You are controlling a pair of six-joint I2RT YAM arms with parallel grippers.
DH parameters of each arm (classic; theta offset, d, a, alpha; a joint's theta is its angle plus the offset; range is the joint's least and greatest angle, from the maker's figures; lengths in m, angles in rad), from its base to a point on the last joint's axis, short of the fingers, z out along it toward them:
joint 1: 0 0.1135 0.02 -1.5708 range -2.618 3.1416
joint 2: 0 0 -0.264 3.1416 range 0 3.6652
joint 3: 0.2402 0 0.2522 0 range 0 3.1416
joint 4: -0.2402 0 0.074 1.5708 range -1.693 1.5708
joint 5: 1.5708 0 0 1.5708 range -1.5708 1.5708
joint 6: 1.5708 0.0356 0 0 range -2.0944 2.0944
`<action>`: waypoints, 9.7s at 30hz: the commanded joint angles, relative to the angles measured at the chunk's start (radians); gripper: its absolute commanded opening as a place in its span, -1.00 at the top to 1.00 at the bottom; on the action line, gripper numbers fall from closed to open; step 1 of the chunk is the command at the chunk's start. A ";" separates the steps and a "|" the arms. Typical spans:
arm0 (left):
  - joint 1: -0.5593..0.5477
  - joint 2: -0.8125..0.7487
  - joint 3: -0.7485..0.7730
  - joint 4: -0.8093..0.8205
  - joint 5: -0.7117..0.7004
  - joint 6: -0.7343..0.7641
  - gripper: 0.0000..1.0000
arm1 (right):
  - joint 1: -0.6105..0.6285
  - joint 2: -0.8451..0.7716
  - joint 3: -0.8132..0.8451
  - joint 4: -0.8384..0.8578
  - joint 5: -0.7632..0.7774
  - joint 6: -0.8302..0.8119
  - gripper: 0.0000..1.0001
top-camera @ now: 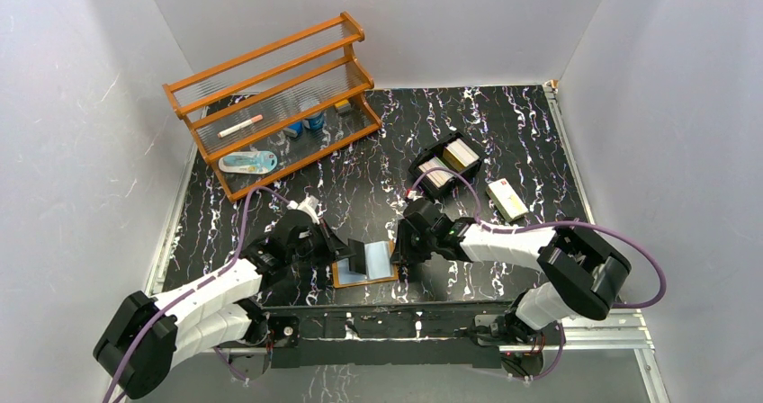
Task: Put the credit cards into the card holder
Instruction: Insert the credit card into the card holder.
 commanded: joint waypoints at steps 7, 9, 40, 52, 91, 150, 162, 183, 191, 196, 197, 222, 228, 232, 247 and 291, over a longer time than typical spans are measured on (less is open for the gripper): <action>0.007 -0.015 -0.044 0.028 -0.015 0.008 1.00 | 0.026 0.027 -0.020 -0.012 0.032 -0.006 0.45; 0.007 -0.009 -0.051 0.045 -0.016 0.004 1.00 | 0.028 0.025 -0.020 -0.012 0.032 -0.003 0.46; 0.007 -0.025 -0.038 0.038 -0.022 -0.032 1.00 | 0.084 0.032 0.155 -0.123 0.099 -0.021 0.43; 0.008 -0.011 -0.044 0.043 -0.032 -0.026 1.00 | 0.086 0.038 0.085 -0.158 0.158 -0.021 0.56; 0.009 0.010 -0.129 0.219 -0.028 -0.015 1.00 | 0.088 0.019 0.058 -0.121 0.136 -0.004 0.57; 0.007 0.185 -0.058 0.146 -0.057 0.128 0.58 | 0.093 -0.011 0.072 -0.103 0.134 0.004 0.58; 0.006 0.154 -0.120 0.191 -0.048 -0.052 0.63 | 0.095 -0.007 0.067 -0.085 0.124 0.012 0.58; -0.095 0.172 -0.126 0.194 -0.156 -0.115 0.56 | 0.096 -0.020 0.060 -0.085 0.109 0.040 0.58; -0.098 0.044 -0.069 0.040 -0.187 -0.101 0.09 | 0.090 -0.118 0.051 -0.155 0.189 0.024 0.56; -0.097 0.095 -0.047 0.040 -0.176 -0.092 0.01 | 0.072 -0.114 0.069 -0.163 0.219 -0.025 0.56; -0.096 0.109 -0.041 0.040 -0.174 -0.086 0.00 | 0.070 -0.103 0.075 -0.163 0.220 -0.031 0.55; -0.172 0.219 0.064 0.022 -0.186 -0.016 0.39 | 0.056 0.035 0.034 -0.013 0.133 0.000 0.59; -0.171 0.109 -0.029 0.077 -0.198 -0.057 0.45 | 0.056 0.017 0.031 -0.016 0.135 -0.001 0.59; -0.172 0.098 -0.065 0.199 -0.178 -0.069 0.47 | 0.056 0.008 0.025 -0.014 0.139 -0.004 0.59; -0.172 0.103 -0.095 0.338 -0.203 -0.138 0.63 | 0.055 0.006 0.007 0.000 0.134 -0.002 0.59; -0.104 0.117 0.062 -0.028 -0.071 0.082 1.00 | 0.056 -0.028 0.011 -0.010 0.135 -0.039 0.60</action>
